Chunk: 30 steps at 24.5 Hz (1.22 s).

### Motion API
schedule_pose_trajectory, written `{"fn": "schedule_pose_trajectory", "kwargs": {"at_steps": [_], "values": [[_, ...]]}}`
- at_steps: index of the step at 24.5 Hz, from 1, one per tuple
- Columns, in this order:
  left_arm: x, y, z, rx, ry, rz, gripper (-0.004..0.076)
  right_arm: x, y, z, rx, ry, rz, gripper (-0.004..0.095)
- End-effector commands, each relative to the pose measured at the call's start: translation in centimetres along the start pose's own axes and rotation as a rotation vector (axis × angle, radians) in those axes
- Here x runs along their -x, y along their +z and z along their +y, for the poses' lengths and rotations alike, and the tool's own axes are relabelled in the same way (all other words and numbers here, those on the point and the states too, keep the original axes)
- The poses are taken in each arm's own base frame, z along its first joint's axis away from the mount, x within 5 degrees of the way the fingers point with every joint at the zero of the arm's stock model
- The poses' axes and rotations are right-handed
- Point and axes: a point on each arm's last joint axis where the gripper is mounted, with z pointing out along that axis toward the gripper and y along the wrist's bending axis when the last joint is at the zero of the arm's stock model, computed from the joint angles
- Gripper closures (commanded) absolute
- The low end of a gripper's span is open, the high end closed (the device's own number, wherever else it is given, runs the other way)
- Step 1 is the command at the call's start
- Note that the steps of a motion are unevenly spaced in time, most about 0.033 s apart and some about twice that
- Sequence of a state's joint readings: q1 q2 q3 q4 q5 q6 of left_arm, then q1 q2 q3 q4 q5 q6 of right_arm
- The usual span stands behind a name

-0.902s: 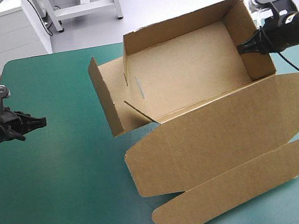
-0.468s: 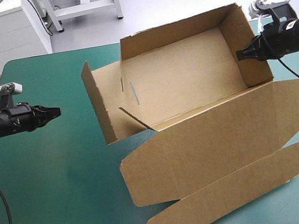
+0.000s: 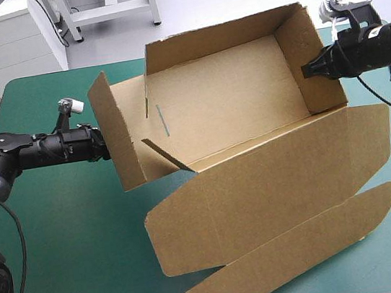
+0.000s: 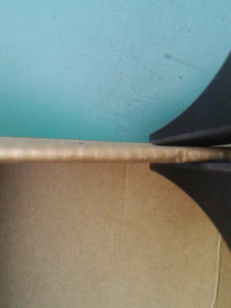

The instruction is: Fold the box

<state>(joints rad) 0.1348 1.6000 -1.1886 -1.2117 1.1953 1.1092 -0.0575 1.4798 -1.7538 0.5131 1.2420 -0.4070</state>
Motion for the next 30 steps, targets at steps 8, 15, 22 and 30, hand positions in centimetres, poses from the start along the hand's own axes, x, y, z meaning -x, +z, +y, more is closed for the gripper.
{"fn": "schedule_pose_trajectory", "kwargs": {"at_steps": [8,15,22,30], "values": [[2.0,-0.5,-3.7,-0.192,0.020,-0.135,0.0308,1.1,-2.1,0.7,-0.055,0.005,-0.135,0.0926],[2.6,-0.7,-4.0,-0.225,-0.010,-0.195,0.0308,1.1,-2.1,0.2,-0.115,0.021,-0.133,0.0924],[3.0,-0.8,-4.1,-0.248,-0.046,-0.232,0.0206,1.6,-1.4,1.1,-0.175,-0.004,-0.161,0.0918],[3.5,-2.4,-6.8,-0.256,0.016,-0.276,0.0171,3.1,3.0,4.7,-0.178,-0.046,-0.210,0.0918]]}}
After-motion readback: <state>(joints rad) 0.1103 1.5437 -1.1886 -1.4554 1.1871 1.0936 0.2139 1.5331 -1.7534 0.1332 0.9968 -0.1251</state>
